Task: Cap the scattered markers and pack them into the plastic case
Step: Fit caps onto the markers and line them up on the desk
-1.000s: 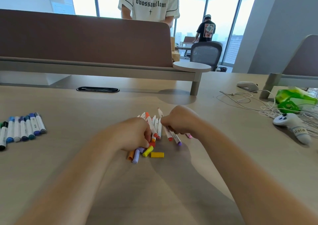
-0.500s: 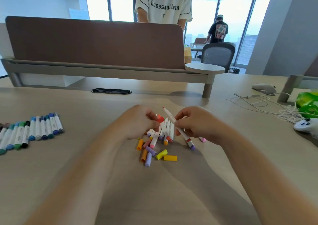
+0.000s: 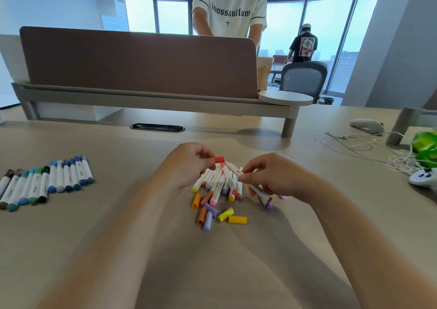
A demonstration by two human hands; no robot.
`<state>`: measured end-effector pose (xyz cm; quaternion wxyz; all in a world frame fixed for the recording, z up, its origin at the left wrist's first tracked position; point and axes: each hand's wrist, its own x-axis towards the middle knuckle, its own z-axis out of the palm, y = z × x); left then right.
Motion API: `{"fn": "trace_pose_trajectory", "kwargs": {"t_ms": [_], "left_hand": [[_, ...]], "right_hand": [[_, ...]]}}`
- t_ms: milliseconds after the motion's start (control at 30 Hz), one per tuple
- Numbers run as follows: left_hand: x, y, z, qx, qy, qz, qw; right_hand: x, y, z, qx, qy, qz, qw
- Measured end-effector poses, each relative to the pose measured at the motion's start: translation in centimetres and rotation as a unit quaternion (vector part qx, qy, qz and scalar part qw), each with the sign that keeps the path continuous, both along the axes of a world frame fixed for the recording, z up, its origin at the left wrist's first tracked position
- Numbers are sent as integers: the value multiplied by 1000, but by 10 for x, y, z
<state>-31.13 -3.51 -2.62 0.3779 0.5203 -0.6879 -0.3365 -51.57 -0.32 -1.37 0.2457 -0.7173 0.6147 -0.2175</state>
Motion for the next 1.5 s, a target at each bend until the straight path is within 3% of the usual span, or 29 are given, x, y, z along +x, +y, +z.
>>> {"fn": "trace_pose_trajectory", "kwargs": {"t_ms": [333, 567, 700, 933, 1167, 1267, 1500], "left_hand": [[-10, 5, 0, -12, -32, -22, 999], [-18, 7, -2, -18, 25, 4, 1000], [-27, 7, -5, -23, 31, 32, 999], [-28, 8, -6, -27, -46, 42, 998], [-25, 10, -2, -32, -48, 42, 997], [-26, 11, -1, -35, -55, 45, 997], [-22, 11, 3, -38, -52, 58, 996]], "right_hand": [[0, -3, 0, -22, 66, 18, 997], [1, -7, -1, -40, 67, 22, 997], [4, -9, -3, -22, 60, -58, 996], [14, -21, -15, 27, 142, -213, 966], [26, -29, -23, 27, 247, -190, 950], [33, -27, -18, 14, 227, -173, 958], [45, -44, -4, 75, 295, -162, 939]]}}
